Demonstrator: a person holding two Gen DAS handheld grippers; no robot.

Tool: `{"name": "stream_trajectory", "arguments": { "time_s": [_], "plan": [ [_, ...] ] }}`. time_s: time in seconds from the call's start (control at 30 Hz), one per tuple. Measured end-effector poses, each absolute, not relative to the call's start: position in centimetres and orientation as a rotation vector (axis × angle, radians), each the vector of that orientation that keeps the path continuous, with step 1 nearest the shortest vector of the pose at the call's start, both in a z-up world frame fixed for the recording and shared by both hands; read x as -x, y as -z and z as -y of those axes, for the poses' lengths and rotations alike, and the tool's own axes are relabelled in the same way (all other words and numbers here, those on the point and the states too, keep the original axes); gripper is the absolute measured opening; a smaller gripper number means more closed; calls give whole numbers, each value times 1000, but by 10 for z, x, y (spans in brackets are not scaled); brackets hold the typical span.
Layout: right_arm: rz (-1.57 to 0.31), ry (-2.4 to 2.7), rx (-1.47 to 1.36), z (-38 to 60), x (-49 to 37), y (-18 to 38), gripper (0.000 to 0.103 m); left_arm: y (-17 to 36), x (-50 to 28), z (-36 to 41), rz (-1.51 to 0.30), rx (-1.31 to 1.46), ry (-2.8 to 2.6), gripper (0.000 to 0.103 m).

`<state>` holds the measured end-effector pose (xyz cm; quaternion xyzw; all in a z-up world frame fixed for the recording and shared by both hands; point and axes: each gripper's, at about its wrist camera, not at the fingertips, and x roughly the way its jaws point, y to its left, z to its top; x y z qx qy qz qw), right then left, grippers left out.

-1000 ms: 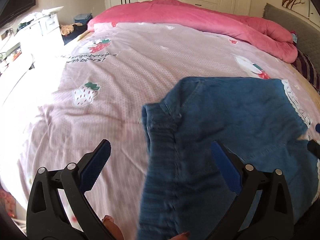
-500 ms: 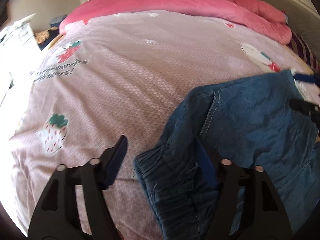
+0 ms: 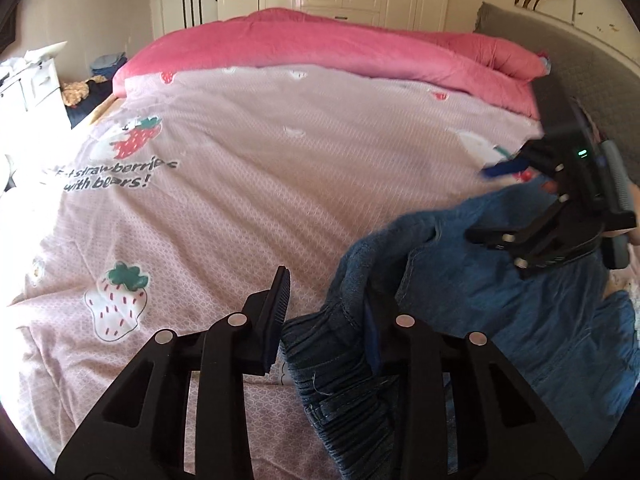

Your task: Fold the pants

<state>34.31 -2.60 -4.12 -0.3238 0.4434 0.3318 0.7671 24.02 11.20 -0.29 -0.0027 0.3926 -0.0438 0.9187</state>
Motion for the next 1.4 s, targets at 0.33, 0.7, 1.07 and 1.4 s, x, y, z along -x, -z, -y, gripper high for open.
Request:
{"name": "stream_trajectory", "arguments": {
  "time_s": [0.33, 0.7, 1.07, 1.4],
  "plan": [
    [-838, -801, 511, 55, -292, -13, 4, -12, -221, -117, -751, 44, 135, 25],
    [-747, -804, 427, 102, -169, -65, 4, -43, -144, -92, -592, -27, 247, 25],
    [-815, -844, 250, 126, -75, -30, 4, -26, -50, -80, -605, -47, 294, 25],
    [-864, -864, 193, 121, -26, -1, 5, -4, 0, -83, -695, -85, 280, 25]
  ]
}}
